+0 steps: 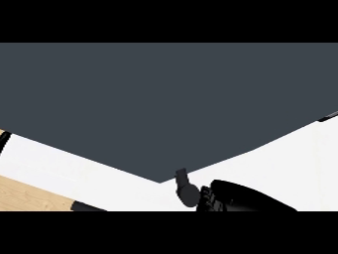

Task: Pick up the bottled water, place it into the cabinet and close the cabinet

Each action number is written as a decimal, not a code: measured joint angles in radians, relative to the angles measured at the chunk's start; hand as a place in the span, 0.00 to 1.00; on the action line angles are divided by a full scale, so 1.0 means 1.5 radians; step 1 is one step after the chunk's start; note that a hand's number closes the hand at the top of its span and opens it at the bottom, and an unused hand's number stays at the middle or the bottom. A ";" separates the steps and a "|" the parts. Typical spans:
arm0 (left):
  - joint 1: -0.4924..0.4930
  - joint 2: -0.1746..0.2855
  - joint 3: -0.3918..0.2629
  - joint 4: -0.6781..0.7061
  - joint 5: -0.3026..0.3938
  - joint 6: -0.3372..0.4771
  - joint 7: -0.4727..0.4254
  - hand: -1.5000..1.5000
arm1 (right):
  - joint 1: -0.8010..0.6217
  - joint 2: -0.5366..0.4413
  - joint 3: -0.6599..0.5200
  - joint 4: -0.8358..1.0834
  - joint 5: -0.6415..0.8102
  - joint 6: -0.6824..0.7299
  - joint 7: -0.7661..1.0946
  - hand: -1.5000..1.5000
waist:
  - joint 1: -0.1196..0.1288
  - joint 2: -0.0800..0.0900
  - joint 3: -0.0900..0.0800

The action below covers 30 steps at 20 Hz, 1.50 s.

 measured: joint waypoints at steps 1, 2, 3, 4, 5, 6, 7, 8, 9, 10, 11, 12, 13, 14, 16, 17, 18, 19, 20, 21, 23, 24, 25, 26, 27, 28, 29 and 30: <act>0.001 -0.001 0.001 0.004 0.001 -0.002 -0.001 0.00 | -0.018 0.009 -0.006 0.020 -0.003 -0.004 0.010 1.00 | -0.002 0.000 0.000; 0.002 -0.003 0.001 0.007 0.001 -0.002 -0.002 0.00 | -0.039 0.022 -0.013 0.042 -0.004 -0.014 0.024 1.00 | -0.004 -0.001 0.001; 0.003 -0.004 0.001 0.009 0.001 -0.003 -0.002 0.00 | -0.063 0.039 -0.017 0.068 0.000 -0.028 0.038 1.00 | -0.007 -0.002 0.002; 0.004 -0.004 0.003 0.012 0.001 -0.004 -0.004 0.00 | -0.087 0.055 -0.024 0.094 0.004 -0.043 0.052 1.00 | -0.007 -0.003 0.002; 0.006 -0.005 0.003 0.014 0.000 -0.005 -0.005 0.00 | -0.112 0.070 -0.030 0.121 0.009 -0.058 0.065 1.00 | -0.009 -0.003 0.003; 0.007 -0.007 0.004 0.016 0.002 -0.006 -0.007 0.00 | -0.139 0.082 -0.037 0.149 0.013 -0.072 0.076 1.00 | -0.012 -0.004 0.004; 0.007 -0.008 0.006 0.020 0.003 -0.007 -0.008 0.00 | -0.165 0.091 -0.045 0.177 0.014 -0.088 0.086 1.00 | -0.015 -0.004 0.005; 0.009 -0.009 0.007 0.023 0.003 -0.008 -0.009 0.00 | -0.191 0.099 -0.054 0.206 0.018 -0.106 0.092 1.00 | -0.018 -0.004 0.006; 0.009 -0.008 0.009 0.025 0.003 -0.010 -0.009 0.00 | -0.216 0.105 -0.064 0.233 0.025 -0.125 0.093 1.00 | -0.019 -0.003 0.007; 0.012 -0.010 0.008 0.027 0.002 -0.012 -0.010 0.00 | -0.244 0.110 -0.075 0.259 0.033 -0.146 0.095 1.00 | -0.022 -0.004 0.008; 0.015 -0.008 0.012 0.031 0.005 -0.016 -0.011 0.00 | -0.271 0.115 -0.084 0.285 0.041 -0.167 0.093 1.00 | -0.024 -0.005 0.008; 0.015 -0.008 0.014 0.033 0.004 -0.016 -0.011 0.00 | -0.299 0.120 -0.094 0.312 0.047 -0.187 0.091 1.00 | -0.026 -0.005 0.008; 0.016 -0.007 0.017 0.036 0.004 -0.018 -0.013 0.00 | -0.322 0.125 -0.101 0.337 0.048 -0.206 0.088 1.00 | -0.028 -0.006 0.009; 0.020 -0.006 0.019 0.036 0.005 -0.023 -0.014 0.00 | -0.344 0.129 -0.111 0.364 0.050 -0.226 0.087 1.00 | -0.029 -0.006 0.009; 0.021 -0.008 0.022 0.035 0.006 -0.022 -0.016 0.00 | -0.377 0.133 -0.121 0.410 0.051 -0.261 0.081 1.00 | -0.034 -0.007 0.010; 0.021 -0.007 0.024 0.036 0.009 -0.025 -0.015 0.00 | -0.389 0.135 -0.123 0.427 0.047 -0.276 0.083 1.00 | -0.037 -0.008 0.011; 0.021 -0.008 0.025 0.039 0.007 -0.026 -0.017 0.00 | -0.399 0.137 -0.123 0.441 0.043 -0.294 0.083 1.00 | -0.040 -0.009 0.012; 0.025 -0.008 0.027 0.040 0.010 -0.029 -0.017 0.00 | -0.407 0.138 -0.122 0.453 0.040 -0.309 0.084 1.00 | -0.041 -0.011 0.013; 0.026 -0.007 0.030 0.042 0.011 -0.032 -0.018 0.00 | -0.414 0.138 -0.120 0.464 0.037 -0.320 0.081 1.00 | -0.043 -0.012 0.014; 0.029 -0.007 0.031 0.042 0.011 -0.034 -0.020 0.00 | -0.418 0.138 -0.118 0.472 0.033 -0.334 0.077 1.00 | -0.044 -0.014 0.015; 0.030 -0.008 0.034 0.043 0.011 -0.038 -0.022 0.00 | -0.440 0.139 -0.102 0.494 0.022 -0.357 0.071 0.00 | -0.042 -0.015 0.011; 0.031 -0.008 0.035 0.041 0.013 -0.039 -0.021 0.00 | -0.452 0.139 -0.093 0.506 0.013 -0.367 0.065 0.00 | -0.040 -0.015 0.009; 0.032 -0.010 0.035 0.042 0.014 -0.038 -0.021 0.00 | -0.467 0.139 -0.082 0.519 0.000 -0.378 0.055 0.00 | -0.038 -0.013 0.006; 0.035 -0.011 0.035 0.044 0.013 -0.040 -0.023 0.00 | -0.478 0.139 -0.075 0.531 -0.013 -0.390 0.048 0.00 | -0.036 -0.013 0.003; 0.036 -0.014 0.035 0.043 0.013 -0.041 -0.025 0.00 | -0.488 0.139 -0.069 0.541 -0.027 -0.401 0.042 0.00 | -0.036 -0.012 0.002; 0.039 -0.015 0.036 0.045 0.013 -0.043 -0.027 0.00 | -0.499 0.139 -0.063 0.554 -0.037 -0.411 0.034 0.00 | -0.035 -0.012 0.000; 0.040 -0.016 0.038 0.043 0.014 -0.043 -0.028 0.00 | -0.513 0.140 -0.055 0.568 -0.049 -0.419 0.027 0.00 | -0.035 -0.011 -0.003; 0.042 -0.017 0.038 0.043 0.014 -0.043 -0.029 0.00 | -0.525 0.140 -0.049 0.581 -0.060 -0.429 0.018 0.00 | -0.034 -0.010 -0.004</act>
